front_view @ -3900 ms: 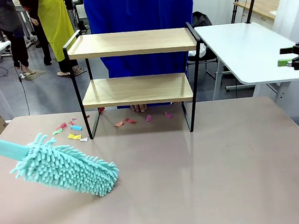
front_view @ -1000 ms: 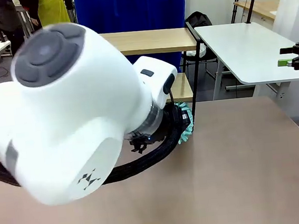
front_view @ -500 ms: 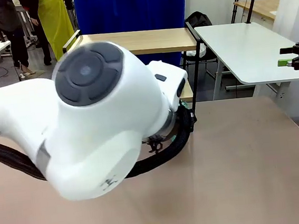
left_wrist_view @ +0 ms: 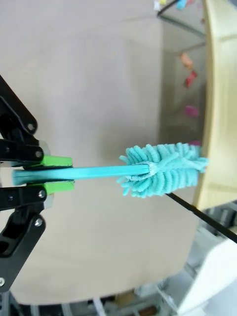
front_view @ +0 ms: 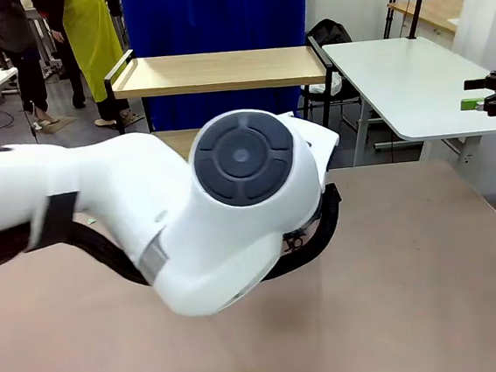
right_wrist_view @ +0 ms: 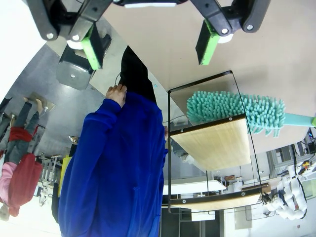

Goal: Clean the shelf.
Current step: Clean the specific section of the Shelf indicated by the human with the Duster.

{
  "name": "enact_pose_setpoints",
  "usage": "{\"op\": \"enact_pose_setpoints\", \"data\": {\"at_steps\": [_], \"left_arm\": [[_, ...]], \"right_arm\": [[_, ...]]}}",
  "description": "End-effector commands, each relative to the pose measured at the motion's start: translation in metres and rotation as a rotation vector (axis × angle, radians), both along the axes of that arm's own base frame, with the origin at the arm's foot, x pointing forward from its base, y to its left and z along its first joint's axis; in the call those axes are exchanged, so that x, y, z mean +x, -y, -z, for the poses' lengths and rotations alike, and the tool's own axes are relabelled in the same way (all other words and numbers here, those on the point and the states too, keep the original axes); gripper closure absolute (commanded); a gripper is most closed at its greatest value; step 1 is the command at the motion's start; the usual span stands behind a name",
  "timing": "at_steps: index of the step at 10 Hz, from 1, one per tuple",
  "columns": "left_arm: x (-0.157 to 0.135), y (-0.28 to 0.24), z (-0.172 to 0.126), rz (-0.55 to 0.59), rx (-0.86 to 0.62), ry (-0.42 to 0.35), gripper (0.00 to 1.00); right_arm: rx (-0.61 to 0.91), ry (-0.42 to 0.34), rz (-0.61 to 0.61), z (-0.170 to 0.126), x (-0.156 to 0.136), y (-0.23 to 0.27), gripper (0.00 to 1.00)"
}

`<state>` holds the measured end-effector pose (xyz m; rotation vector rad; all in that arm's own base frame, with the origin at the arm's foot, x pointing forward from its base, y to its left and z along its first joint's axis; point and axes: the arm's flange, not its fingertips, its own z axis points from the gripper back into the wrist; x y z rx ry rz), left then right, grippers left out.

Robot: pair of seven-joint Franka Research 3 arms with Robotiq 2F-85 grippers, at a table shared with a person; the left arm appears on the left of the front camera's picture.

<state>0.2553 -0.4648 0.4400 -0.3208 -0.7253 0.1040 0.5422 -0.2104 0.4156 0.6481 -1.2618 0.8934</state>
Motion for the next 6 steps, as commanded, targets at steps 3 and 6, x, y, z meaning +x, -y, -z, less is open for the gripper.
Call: {"op": "enact_pose_setpoints", "data": {"at_steps": [3, 6], "left_arm": [[0.04, 0.048, 0.019, -0.01, 0.057, 0.071, 0.86], [0.058, 0.056, 0.034, -0.005, 0.111, 0.034, 0.86]], "right_arm": [[0.0, 0.004, 0.002, -0.002, -0.001, -0.001, 0.0], [0.0, 0.004, 0.002, -0.002, -0.001, -0.001, 0.0]]}}
